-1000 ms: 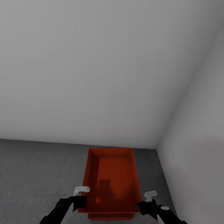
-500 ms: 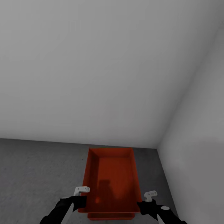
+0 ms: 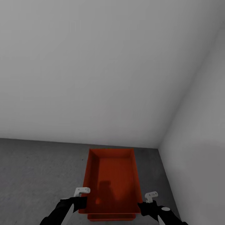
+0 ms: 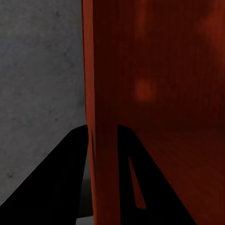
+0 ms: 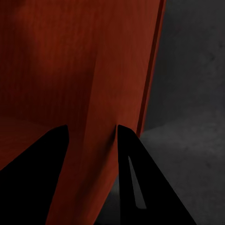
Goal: Move the two storage containers from the living room to the garage. In the garage, place one container on the floor and stack the other container on top of it (either order is fine).
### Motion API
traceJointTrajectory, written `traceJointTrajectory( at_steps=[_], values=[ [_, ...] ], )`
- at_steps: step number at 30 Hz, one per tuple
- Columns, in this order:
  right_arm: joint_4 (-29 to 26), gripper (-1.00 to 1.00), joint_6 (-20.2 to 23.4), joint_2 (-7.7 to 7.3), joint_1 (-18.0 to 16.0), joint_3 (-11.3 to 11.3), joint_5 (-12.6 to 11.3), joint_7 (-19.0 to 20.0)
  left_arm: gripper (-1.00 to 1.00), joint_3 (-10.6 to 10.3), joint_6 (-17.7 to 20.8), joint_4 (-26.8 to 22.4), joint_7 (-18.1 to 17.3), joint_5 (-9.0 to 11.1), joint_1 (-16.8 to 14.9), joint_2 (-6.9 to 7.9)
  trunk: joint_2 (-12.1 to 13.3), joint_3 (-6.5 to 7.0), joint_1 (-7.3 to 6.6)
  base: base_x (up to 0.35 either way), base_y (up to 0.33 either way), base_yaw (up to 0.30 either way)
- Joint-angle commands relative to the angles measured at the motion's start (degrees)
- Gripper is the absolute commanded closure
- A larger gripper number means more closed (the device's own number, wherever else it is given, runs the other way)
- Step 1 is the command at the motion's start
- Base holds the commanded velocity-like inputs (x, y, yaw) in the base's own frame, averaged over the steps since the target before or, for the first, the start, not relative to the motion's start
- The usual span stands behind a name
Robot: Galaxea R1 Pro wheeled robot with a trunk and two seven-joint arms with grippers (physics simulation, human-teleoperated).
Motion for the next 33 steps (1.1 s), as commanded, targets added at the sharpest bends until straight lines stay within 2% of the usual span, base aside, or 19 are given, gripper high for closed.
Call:
traceJointTrajectory(
  at_steps=[1,10,22,26,27,29,33],
  values=[
    [0.10,1.00,0.38,1.47,-0.01,-0.55,0.66,0.22,1.00,-0.12,-3.69,-0.16,0.31,0.21,0.00,-0.89,-0.45,-0.24,0.22,0.000,0.000,0.000],
    [0.10,1.00,0.38,1.47,-0.01,-0.55,0.66,0.22,1.00,-0.08,-3.69,-0.22,0.27,0.41,0.00,-0.78,-4.05,-1.85,2.20,-0.005,0.000,0.000],
    [0.10,1.00,0.38,1.47,-0.01,-0.55,0.66,0.21,1.00,-0.07,-3.69,-0.25,0.27,0.39,0.00,-0.82,-8.87,-4.01,4.84,-0.100,0.000,0.000],
    [0.10,1.00,0.38,1.47,-0.01,-0.55,0.66,0.21,1.00,-0.07,-3.69,-0.25,0.27,0.43,0.00,-0.83,-8.87,-4.01,4.84,-0.003,0.000,0.000],
    [0.10,1.00,0.38,0.35,-0.01,0.06,-0.13,-0.16,1.00,0.02,0.22,-0.43,-0.19,0.29,0.00,-0.30,-8.87,-4.00,4.84,0.000,0.000,0.000],
    [0.10,1.00,0.38,0.66,-0.01,0.58,-0.78,-0.60,1.00,0.02,0.29,-0.43,0.32,0.29,0.00,-0.51,-8.87,-4.00,4.84,0.000,0.000,0.000],
    [0.10,1.00,0.38,1.09,-0.01,2.84,-2.52,-1.89,1.00,-1.72,0.31,-0.43,1.05,3.34,0.00,0.77,-8.87,-4.00,4.84,0.000,0.000,0.000]
  ],
)
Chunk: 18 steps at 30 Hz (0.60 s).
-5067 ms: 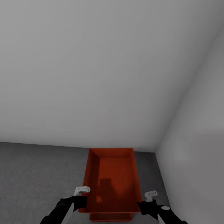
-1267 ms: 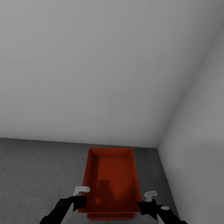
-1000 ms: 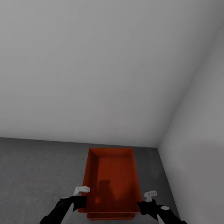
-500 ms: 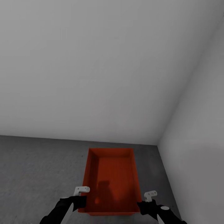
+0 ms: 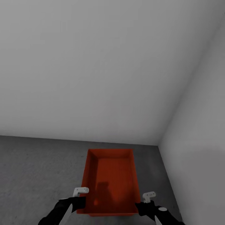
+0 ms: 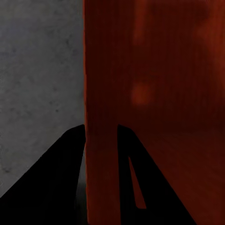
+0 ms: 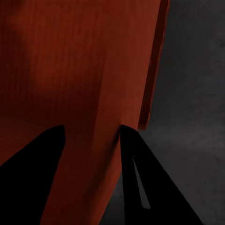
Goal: Move the two storage containers from the living room to the garage. In the garage, place one container on the floor and stack the other container on top of it (either order is fine).
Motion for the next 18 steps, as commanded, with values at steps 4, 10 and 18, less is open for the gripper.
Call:
traceJointTrajectory(
  at_steps=[4,10,18],
  values=[
    [0.07,1.00,0.45,0.83,0.04,1.23,-1.22,-0.65,1.00,-1.62,0.18,-0.23,-0.13,2.48,-0.07,1.11,-0.03,-0.05,0.00,0.000,0.000,0.000],
    [0.05,1.00,0.45,0.94,0.04,2.20,-1.74,-1.13,1.00,-5.19,0.16,-0.23,1.08,6.99,-0.07,2.86,-2.43,-1.12,1.31,0.000,0.000,0.000],
    [0.07,1.00,0.59,0.93,0.04,-0.19,1.10,0.24,1.00,-9.03,0.16,-0.23,3.51,12.00,-0.07,3.72,-2.83,-1.30,1.53,0.000,0.000,0.000]
  ],
)
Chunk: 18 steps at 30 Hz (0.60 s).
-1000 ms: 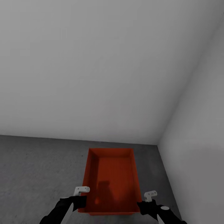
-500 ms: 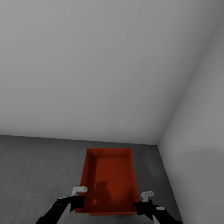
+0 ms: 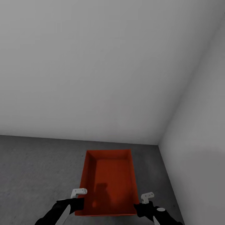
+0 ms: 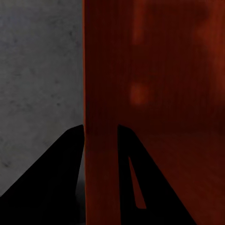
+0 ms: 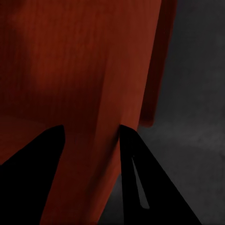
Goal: Move the two storage containers from the living room to the garage. In the garage, place one container on the floor and stack the other container on top of it (either order is fine).
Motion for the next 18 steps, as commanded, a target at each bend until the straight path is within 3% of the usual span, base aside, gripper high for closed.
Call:
traceJointTrajectory(
  at_steps=[1,5,12,13,18],
  values=[
    [-0.23,1.00,0.01,0.04,0.03,-0.09,-0.09,0.37,1.00,0.13,0.30,0.08,-0.19,-0.07,-0.05,-0.28,-0.02,-0.04,0.00,0.000,0.000,0.000],
    [-0.25,1.00,0.51,0.04,0.03,-1.38,0.99,1.06,1.00,-1.60,0.30,0.08,1.10,2.30,-0.05,-0.02,-0.02,-0.04,0.00,0.000,0.000,0.000],
    [-0.25,1.00,1.43,0.04,0.03,-1.10,0.99,1.19,1.00,-4.74,0.30,0.08,2.63,6.33,-0.05,0.93,-0.02,-0.04,0.00,0.014,0.000,0.000],
    [-0.26,1.00,-0.26,0.04,0.03,-2.91,0.99,2.59,1.00,12.13,0.30,0.08,-5.71,-16.41,-0.05,-9.07,-0.02,-0.04,0.00,0.144,0.000,0.000],
    [-0.26,1.00,-0.26,0.05,0.03,-2.91,0.99,2.59,1.00,12.13,0.31,0.08,-5.79,-16.40,-0.05,-9.06,-0.02,-0.04,0.00,0.116,0.000,0.000]
  ],
)
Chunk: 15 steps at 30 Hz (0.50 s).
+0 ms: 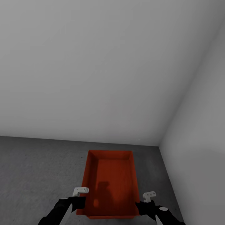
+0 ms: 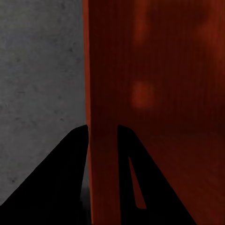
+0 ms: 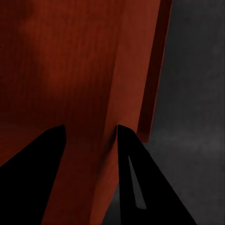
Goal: Move the two storage containers from the living room to the garage. In the garage, place one container on the floor and stack the other container on top of it (either order is fine).
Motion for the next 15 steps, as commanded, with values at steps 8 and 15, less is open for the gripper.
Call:
traceJointTrajectory(
  at_steps=[8,15],
  values=[
    [0.08,1.00,0.47,0.56,0.03,0.63,-0.14,0.56,1.00,-0.01,0.29,-0.22,-0.46,0.99,-0.04,-4.42,-0.02,-0.05,0.00,0.014,0.000,0.000],
    [0.11,1.00,0.47,0.55,0.03,0.65,-0.14,0.56,1.00,-0.01,0.29,-0.22,-0.38,1.01,-0.04,-4.52,-0.02,-0.05,0.00,0.000,0.000,0.000]
  ],
)
